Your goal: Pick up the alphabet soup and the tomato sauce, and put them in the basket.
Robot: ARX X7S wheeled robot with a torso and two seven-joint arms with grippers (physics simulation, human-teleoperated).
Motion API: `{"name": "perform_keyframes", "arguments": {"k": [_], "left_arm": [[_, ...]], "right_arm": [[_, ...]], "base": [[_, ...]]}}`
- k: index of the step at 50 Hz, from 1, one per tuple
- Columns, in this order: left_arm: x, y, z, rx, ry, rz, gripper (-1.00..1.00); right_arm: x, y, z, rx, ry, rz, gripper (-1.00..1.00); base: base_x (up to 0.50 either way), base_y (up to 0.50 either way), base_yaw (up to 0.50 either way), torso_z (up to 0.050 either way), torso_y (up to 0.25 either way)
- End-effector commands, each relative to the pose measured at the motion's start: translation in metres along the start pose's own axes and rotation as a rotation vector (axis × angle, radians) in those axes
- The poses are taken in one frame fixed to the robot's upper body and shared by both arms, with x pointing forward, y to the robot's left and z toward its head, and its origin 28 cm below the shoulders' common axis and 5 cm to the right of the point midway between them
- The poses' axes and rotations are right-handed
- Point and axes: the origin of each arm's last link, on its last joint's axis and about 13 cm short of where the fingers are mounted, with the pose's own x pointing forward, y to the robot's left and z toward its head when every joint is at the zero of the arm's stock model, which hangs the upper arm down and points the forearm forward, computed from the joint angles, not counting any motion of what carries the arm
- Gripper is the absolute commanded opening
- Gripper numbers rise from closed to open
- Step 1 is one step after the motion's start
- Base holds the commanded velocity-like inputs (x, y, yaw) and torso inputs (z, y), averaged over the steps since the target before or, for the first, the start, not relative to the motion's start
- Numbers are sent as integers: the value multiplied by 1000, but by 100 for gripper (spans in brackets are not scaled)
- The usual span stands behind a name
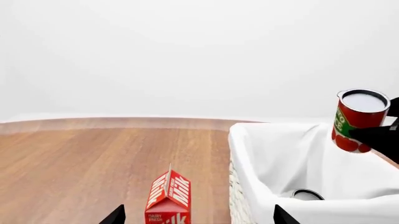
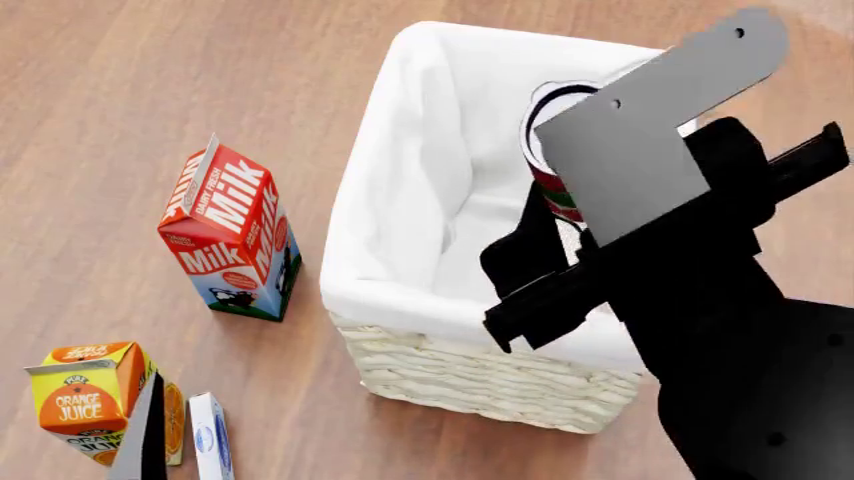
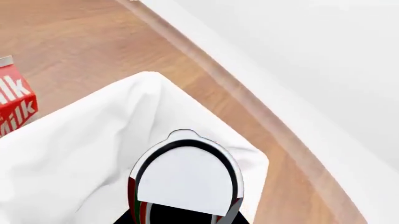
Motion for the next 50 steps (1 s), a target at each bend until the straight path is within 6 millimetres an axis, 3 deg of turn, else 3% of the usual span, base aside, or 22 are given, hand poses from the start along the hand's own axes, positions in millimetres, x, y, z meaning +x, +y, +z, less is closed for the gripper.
{"name": "perform_keyframes", "arguments": {"k": [1,13,36,50], "left_arm": [[0,1,-1,-1,3,2,100],[1,1,-4,2,11,-1,100],[3,2,-8,5,21,-2,100],[3,2,-7,2,23,0,100]], "right_arm": [[16,-15,19,-51,82,69,-100],[33,-34,39,-180,179,139,-100],[77,-57,69,-215,360,215,-100],[102,-55,87,-236,433,236,-100]], "base": [[0,0,0,0,0],[0,0,0,0,0],[0,0,0,0,0],[0,0,0,0,1]]}}
